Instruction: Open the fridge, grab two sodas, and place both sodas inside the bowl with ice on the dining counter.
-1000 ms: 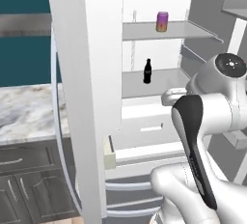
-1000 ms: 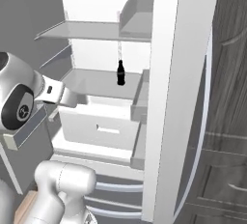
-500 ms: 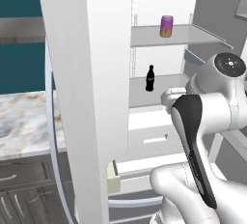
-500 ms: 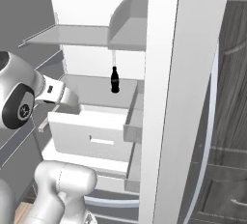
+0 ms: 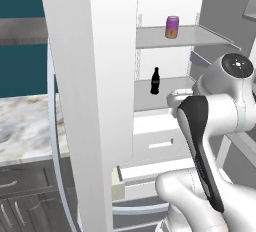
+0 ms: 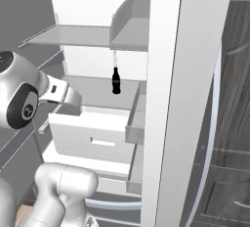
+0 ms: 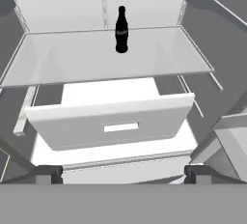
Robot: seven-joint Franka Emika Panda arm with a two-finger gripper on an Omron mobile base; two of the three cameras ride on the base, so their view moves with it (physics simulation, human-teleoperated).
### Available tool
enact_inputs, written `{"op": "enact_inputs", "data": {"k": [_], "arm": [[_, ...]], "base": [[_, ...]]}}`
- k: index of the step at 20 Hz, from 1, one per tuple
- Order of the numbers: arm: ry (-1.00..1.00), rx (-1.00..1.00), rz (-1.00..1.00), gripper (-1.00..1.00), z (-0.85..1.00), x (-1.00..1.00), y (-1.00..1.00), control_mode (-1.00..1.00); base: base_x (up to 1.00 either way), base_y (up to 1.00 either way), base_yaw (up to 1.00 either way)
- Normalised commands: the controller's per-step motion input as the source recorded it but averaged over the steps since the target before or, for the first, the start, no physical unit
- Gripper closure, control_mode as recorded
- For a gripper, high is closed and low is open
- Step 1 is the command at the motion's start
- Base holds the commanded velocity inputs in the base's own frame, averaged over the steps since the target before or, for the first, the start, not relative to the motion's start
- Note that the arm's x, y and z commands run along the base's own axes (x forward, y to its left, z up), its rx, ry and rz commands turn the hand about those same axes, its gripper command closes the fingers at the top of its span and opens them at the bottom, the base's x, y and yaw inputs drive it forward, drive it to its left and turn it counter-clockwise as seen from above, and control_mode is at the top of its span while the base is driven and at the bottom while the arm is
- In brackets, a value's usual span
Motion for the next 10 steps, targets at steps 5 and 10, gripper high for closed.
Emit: {"op": "enact_inputs", "data": {"k": [5, 10], "arm": [[-0.04, 0.04, 0.08, -1.00, 0.35, 0.46, -0.17, -1.00], [-0.22, 0.00, 0.10, -1.00, 0.59, 0.17, 0.00, -1.00]], "base": [[0.00, 0.00, 0.00], [0.00, 0.00, 0.00]]}}
